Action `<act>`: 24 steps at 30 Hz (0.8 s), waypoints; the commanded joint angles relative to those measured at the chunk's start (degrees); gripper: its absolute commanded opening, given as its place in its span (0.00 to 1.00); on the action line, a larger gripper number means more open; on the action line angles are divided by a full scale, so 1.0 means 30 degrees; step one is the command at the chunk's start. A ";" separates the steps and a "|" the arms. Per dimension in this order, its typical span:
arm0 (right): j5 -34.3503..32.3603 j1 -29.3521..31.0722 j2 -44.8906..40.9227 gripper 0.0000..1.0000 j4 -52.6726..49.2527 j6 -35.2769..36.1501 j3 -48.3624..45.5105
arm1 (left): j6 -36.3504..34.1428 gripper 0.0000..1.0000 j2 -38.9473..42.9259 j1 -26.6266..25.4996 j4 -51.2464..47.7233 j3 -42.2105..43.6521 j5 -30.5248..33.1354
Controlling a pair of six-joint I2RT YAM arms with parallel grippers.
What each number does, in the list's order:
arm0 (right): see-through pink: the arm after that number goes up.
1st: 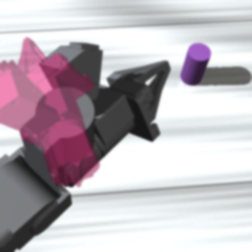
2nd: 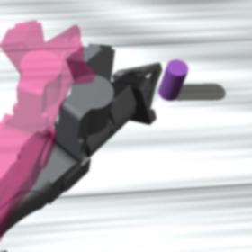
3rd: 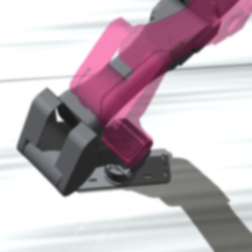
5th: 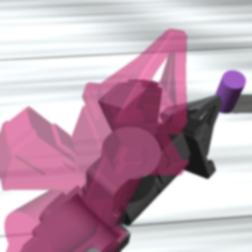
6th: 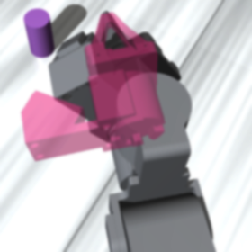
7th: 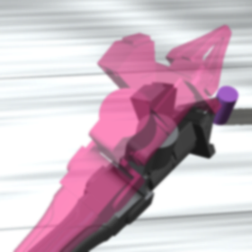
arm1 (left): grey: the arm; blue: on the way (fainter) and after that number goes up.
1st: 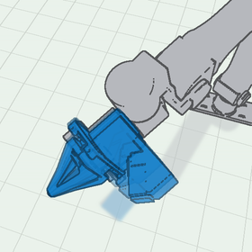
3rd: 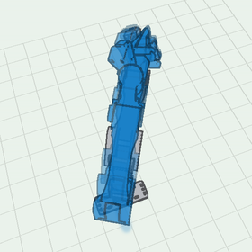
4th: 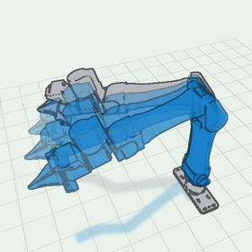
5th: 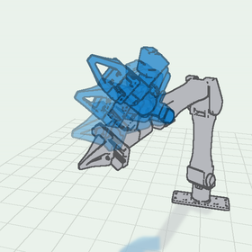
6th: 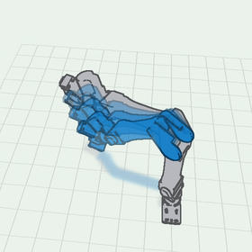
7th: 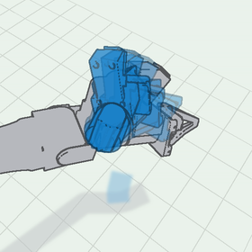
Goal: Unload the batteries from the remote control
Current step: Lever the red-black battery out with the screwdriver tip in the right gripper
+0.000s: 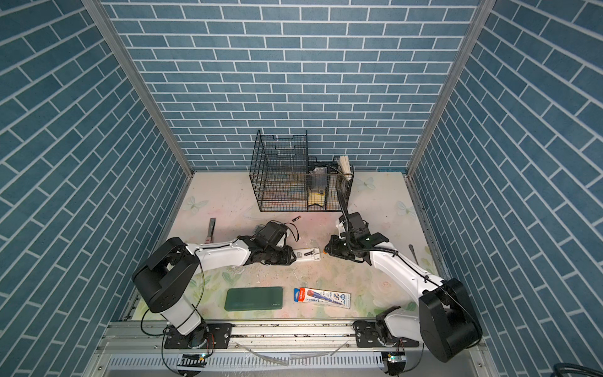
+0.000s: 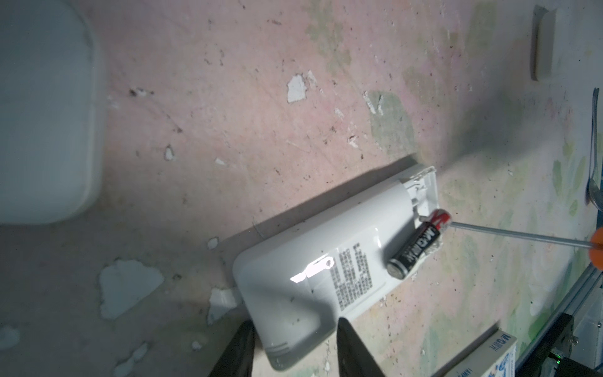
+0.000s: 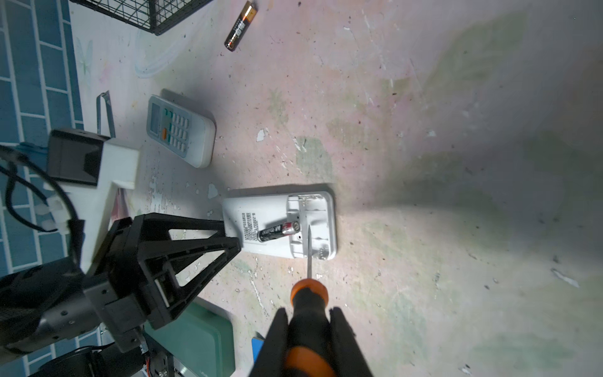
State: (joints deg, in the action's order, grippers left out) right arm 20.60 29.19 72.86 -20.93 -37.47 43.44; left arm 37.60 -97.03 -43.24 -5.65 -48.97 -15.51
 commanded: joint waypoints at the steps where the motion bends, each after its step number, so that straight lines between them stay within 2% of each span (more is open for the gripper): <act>1: 0.0984 -0.0012 0.0291 0.00 0.1090 -0.0161 0.0227 | -0.0318 0.42 -0.0523 0.0059 -0.0795 -0.0013 0.0213; 8: 0.1087 -0.0030 0.0244 0.00 0.1075 -0.0626 0.0536 | -0.0324 0.42 -0.0351 0.0059 -0.0896 0.0208 0.0335; 15: 0.0167 -0.0011 -0.1562 0.00 -0.2458 -0.0109 0.1905 | -0.0231 0.42 -0.0256 0.0058 -0.0912 0.0320 0.0510; 19: 0.0520 -0.0003 -0.2338 0.00 -0.3593 -0.0245 0.2215 | -0.0146 0.41 -0.0164 0.0059 -0.0865 0.0440 0.0559; 24: 0.1528 0.0070 -0.2300 0.00 -0.2582 -0.0991 0.1639 | -0.0114 0.41 -0.0026 0.0059 -0.0869 0.0588 0.0592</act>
State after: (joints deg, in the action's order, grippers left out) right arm 22.72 29.04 65.78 -28.08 -38.59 48.14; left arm 37.54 -96.97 -43.24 -5.61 -48.82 -15.05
